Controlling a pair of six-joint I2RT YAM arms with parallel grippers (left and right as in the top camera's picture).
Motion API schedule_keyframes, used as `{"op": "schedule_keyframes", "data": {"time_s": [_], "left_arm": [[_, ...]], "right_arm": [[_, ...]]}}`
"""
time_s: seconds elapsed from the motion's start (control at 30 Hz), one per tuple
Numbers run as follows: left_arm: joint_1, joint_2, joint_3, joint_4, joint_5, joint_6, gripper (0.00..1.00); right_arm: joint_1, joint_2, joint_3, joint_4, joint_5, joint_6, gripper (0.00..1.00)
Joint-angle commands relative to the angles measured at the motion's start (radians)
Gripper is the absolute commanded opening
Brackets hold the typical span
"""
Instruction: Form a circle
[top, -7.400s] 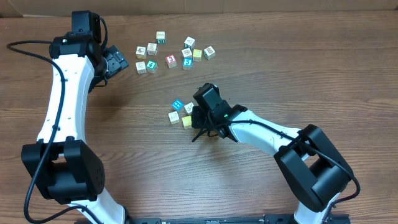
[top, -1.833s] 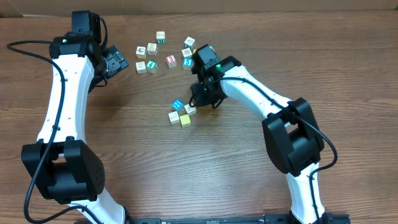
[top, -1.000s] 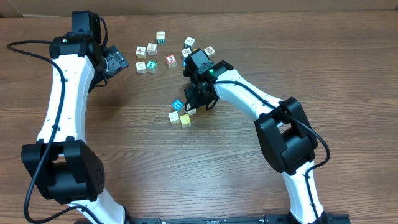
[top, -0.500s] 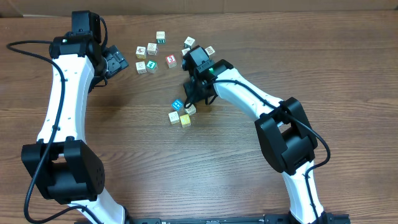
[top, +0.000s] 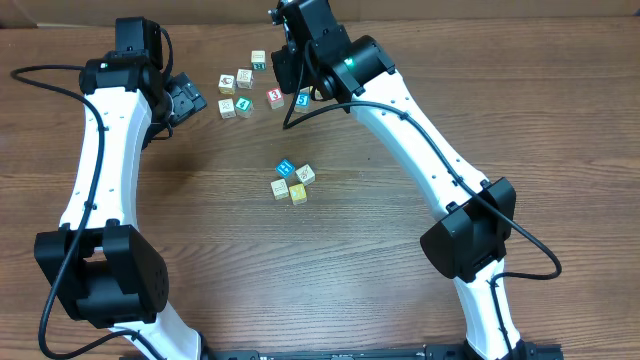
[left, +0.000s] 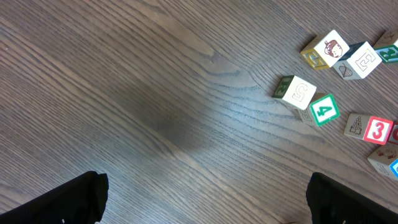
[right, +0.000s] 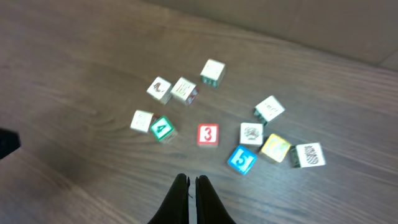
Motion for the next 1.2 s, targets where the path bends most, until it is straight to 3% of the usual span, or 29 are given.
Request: {"op": "schedule_keyframes", "data": {"time_s": [0.0, 0.67, 1.17], "left_arm": [[0.001, -0.019, 0.014, 0.0, 0.001, 0.002, 1.0], [0.001, -0.019, 0.014, 0.0, 0.001, 0.002, 1.0], [0.001, -0.019, 0.014, 0.0, 0.001, 0.002, 1.0]], "right_arm": [[0.024, 0.035, -0.009, -0.014, -0.027, -0.002, 0.04], [0.113, 0.264, -0.009, -0.081, -0.076, -0.005, 0.04], [0.113, 0.288, -0.01, -0.2, -0.076, -0.005, 0.04]]}}
